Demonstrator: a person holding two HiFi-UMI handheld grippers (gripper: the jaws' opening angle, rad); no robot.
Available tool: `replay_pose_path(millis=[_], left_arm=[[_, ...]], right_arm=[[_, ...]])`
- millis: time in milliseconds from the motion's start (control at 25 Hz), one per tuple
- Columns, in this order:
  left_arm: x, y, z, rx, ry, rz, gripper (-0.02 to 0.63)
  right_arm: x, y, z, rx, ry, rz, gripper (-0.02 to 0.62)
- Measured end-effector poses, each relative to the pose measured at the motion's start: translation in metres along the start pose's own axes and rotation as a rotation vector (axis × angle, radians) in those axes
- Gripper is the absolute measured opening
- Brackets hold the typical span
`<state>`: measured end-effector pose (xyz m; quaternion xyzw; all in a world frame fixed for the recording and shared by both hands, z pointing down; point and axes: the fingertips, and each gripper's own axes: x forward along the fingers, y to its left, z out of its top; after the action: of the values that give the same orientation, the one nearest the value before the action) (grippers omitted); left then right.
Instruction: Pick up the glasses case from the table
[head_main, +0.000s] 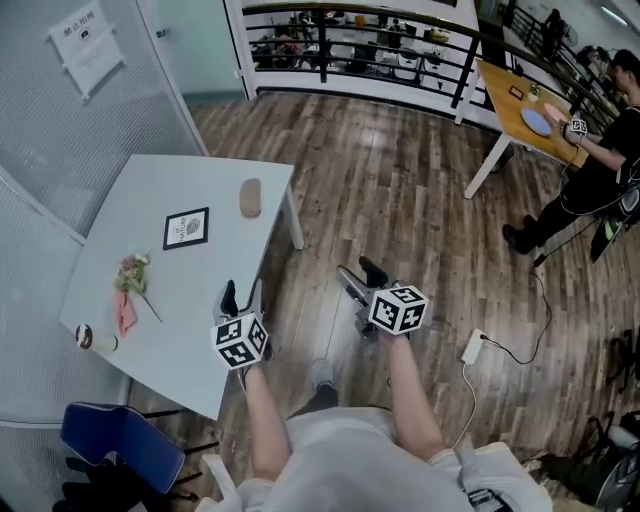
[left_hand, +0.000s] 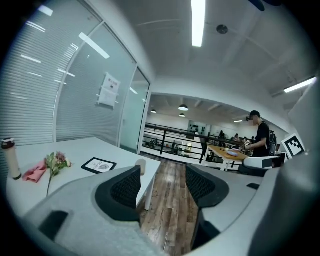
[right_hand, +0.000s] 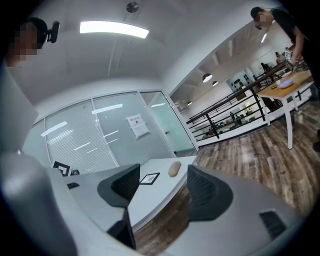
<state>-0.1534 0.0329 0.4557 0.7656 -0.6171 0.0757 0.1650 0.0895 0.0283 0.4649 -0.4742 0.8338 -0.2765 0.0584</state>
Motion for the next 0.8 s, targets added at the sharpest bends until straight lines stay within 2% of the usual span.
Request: replay_pose_path(millis=[320, 560, 800], left_arm=[[0.057, 0.017, 0.013, -0.001, 0.01, -0.039, 0.256], [0.093, 0.027, 0.004, 0.011, 0.076, -0.086, 0.256], [0.12, 0.037, 0.0, 0.03, 0.089, -0.119, 0.256]], right_arm=[[0.06, 0.001, 0.003, -0.042, 0.07, 0.068, 0.276], [0.097, -0.002, -0.003, -0.008, 0.092, 0.051, 0.276], [0.114, -0.009, -0.01, 0.019, 0.081, 0.03, 0.27]])
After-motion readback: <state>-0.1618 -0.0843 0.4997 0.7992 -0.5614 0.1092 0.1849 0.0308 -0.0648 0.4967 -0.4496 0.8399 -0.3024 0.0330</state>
